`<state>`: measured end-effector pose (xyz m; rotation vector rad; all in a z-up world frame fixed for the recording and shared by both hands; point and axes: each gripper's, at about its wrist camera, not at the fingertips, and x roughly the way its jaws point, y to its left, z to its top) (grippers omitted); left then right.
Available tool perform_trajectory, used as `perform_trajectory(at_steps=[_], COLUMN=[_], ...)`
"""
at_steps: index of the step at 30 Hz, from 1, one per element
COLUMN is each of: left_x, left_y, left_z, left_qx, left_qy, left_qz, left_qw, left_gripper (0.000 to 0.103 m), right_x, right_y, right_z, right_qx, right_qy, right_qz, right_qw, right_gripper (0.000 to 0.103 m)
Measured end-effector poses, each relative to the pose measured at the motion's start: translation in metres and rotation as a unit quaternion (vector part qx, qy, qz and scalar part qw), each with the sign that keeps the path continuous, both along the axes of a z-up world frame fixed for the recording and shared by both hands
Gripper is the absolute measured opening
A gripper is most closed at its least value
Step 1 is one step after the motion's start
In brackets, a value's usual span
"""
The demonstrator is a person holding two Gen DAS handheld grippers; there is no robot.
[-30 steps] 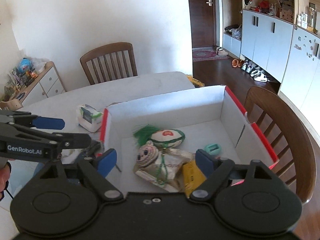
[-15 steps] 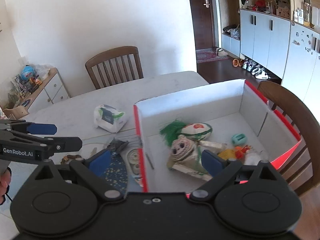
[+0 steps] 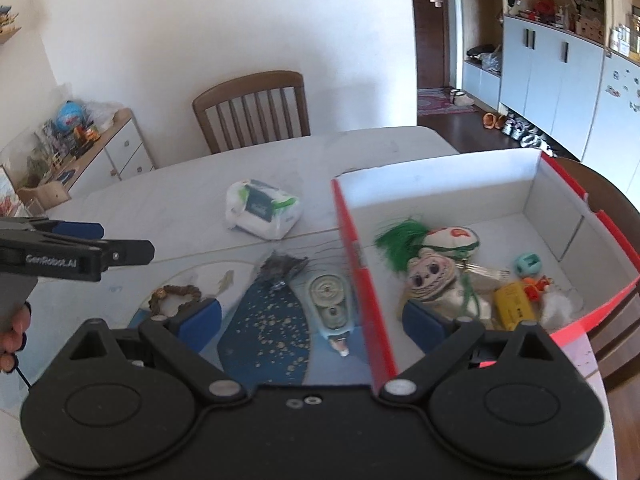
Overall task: Organize objects
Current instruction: 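Withdraw both open grippers from the shoebox toward the table, then grasp brown beaded hair tie with left gripper while right grasps clear bag of black items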
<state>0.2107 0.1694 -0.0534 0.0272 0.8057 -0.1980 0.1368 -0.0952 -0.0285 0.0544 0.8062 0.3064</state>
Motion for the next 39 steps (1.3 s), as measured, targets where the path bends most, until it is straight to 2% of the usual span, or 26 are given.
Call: perform_trajectory(at_steps=[10, 21, 31, 34, 39], left_x=[0.002, 0.009, 0.015, 0.017, 0.019], left_y=[0.03, 0.022, 0.021, 0.017, 0.011], left_z=[-0.047, -0.092, -0.113, -0.115, -0.117], left_qx=[-0.002, 0.022, 0.027, 0.028, 0.029], left_qy=[0.023, 0.034, 0.037, 0.033, 0.031], left_qz=[0.011, -0.003, 0.014, 0.011, 0.009], left_qw=[0.9997, 0.9992, 0.9989, 0.999, 0.9991], left_gripper=[0.101, 0.101, 0.1, 0.1, 0.094], right_x=[0.021, 0.052, 0.086, 0.096, 0.107], right_y=[0.035, 0.073, 0.094, 0.098, 0.099], right_z=[-0.012, -0.044, -0.07, -0.08, -0.093], right_qx=[-0.011, -0.028, -0.042, -0.05, -0.06], right_qy=[0.011, 0.023, 0.03, 0.036, 0.047], right_qz=[0.016, 0.031, 0.013, 0.008, -0.005], right_qw=[1.0, 0.999, 0.999, 0.998, 0.997], right_gripper=[0.097, 0.093, 0.086, 0.079, 0.073])
